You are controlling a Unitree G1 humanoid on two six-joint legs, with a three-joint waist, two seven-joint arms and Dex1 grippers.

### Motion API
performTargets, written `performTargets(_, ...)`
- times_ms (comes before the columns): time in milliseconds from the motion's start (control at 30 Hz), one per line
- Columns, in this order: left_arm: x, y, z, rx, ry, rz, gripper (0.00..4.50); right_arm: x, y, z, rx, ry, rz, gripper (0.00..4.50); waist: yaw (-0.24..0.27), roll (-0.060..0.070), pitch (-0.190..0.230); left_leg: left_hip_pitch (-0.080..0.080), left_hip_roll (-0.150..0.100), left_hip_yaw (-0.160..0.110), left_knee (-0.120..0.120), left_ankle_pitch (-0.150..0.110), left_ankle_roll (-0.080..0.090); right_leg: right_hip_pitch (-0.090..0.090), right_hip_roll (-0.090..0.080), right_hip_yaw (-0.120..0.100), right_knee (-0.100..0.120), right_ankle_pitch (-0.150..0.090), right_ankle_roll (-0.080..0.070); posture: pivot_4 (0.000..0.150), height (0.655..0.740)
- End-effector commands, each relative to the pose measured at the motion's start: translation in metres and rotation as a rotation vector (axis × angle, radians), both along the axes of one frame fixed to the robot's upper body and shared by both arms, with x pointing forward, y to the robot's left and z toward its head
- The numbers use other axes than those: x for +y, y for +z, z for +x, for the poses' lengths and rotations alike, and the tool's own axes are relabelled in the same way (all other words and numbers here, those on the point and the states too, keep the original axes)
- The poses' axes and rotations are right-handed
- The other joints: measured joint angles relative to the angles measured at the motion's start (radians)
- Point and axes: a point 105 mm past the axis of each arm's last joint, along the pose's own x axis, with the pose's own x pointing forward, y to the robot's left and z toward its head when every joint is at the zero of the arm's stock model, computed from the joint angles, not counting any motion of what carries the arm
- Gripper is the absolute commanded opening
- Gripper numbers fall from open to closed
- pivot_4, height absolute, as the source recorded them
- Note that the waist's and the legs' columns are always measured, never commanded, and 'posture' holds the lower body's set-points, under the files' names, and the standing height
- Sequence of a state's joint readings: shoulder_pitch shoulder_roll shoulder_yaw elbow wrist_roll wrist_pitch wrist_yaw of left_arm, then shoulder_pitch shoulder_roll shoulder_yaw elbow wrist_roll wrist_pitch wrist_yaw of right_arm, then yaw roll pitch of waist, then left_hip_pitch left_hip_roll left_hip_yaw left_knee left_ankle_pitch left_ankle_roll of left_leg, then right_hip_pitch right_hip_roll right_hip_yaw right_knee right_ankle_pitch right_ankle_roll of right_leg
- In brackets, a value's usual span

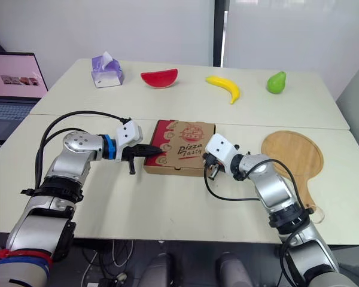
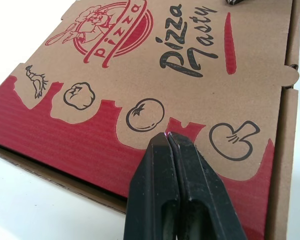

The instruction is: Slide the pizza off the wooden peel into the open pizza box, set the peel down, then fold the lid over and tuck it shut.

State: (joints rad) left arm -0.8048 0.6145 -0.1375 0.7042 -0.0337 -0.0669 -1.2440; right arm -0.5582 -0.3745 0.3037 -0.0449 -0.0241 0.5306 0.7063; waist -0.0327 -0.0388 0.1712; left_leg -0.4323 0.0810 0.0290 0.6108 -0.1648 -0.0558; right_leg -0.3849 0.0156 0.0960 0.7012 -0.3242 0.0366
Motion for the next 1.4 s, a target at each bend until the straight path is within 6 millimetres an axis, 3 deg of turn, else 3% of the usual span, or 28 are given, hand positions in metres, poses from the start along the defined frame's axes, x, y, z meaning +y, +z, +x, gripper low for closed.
performTargets(33,0.006,-0.011,-0.001,0.033,0.039,-0.002,0.0,-0.014,-0.015,0.003,0.076,-0.075,0.008,0.03,0.0,0.0,0.0,0.0,0.0,0.0,0.0,0.0,0.0,0.0,0.0,0.0,0.0,0.0,0.0,0.15,0.74)
performTargets(133,-0.001,0.005,0.002,0.027,0.049,-0.134,0.0,-0.017,-0.007,0.007,0.068,-0.094,0.059,0.03,0.0,0.0,0.0,0.0,0.0,0.0,0.0,0.0,0.0,0.0,0.0,0.0,0.0,0.0,0.0,0.15,0.74)
performTargets(267,-0.003,0.043,0.008,0.021,0.095,-0.381,0.0,-0.018,0.031,0.013,-0.043,-0.09,0.23,0.03,0.001,0.0,0.001,-0.001,0.0,0.0,0.001,0.0,0.0,0.0,0.0,0.0,0.0,0.0,0.001,0.15,0.74)
performTargets(367,0.007,0.056,0.018,-0.027,0.189,-0.429,0.0,-0.027,0.052,0.02,-0.096,-0.131,0.321,0.03,0.0,0.0,0.001,-0.003,0.0,-0.001,0.001,0.0,0.0,-0.002,0.0,0.0,0.0,0.0,0.001,0.15,0.74)
performTargets(467,0.024,0.064,0.032,-0.11,0.321,-0.422,0.0,-0.041,0.054,0.03,-0.134,-0.184,0.281,0.03,0.0,0.0,0.001,-0.003,0.0,0.0,0.0,0.0,0.0,-0.002,0.0,0.0,0.0,0.0,0.001,0.15,0.74)
performTargets(567,0.041,0.057,0.041,-0.152,0.436,-0.344,0.0,-0.05,0.045,0.038,-0.136,-0.23,0.217,0.03,0.0,0.0,0.001,-0.002,0.0,0.0,0.0,0.0,0.0,-0.002,0.0,0.0,0.0,0.0,0.001,0.15,0.74)
performTargets(700,0.05,0.034,0.042,-0.155,0.471,-0.199,0.0,-0.055,0.022,0.043,-0.085,-0.254,0.11,0.03,-0.001,0.0,0.001,-0.002,0.0,0.0,0.0,0.0,0.0,-0.003,0.0,0.0,0.0,0.0,0.001,0.15,0.74)
performTargets(900,0.048,0.005,0.034,-0.083,0.421,-0.062,0.0,-0.033,0.002,0.036,-0.013,-0.174,0.084,0.03,-0.001,0.0,0.001,-0.003,0.0,0.001,-0.001,0.0,0.0,-0.004,0.0,0.001,0.0,0.0,0.0,0.15,0.74)
performTargets(1133,0.024,-0.005,0.016,0.023,0.25,-0.076,0.0,-0.009,-0.007,0.013,0.084,-0.047,0.112,0.03,0.0,0.0,0.001,-0.003,0.0,0.001,-0.001,0.0,0.0,-0.003,0.0,0.0,0.0,0.0,0.0,0.15,0.74)
performTargets(1400,-0.014,-0.01,-0.016,0.117,0.025,-0.095,0.0,-0.027,-0.002,-0.022,0.108,-0.024,0.116,0.03,0.004,0.0,0.001,-0.003,0.0,0.001,-0.001,0.0,0.0,-0.003,0.0,0.0,-0.001,0.0,0.0,0.15,0.74)
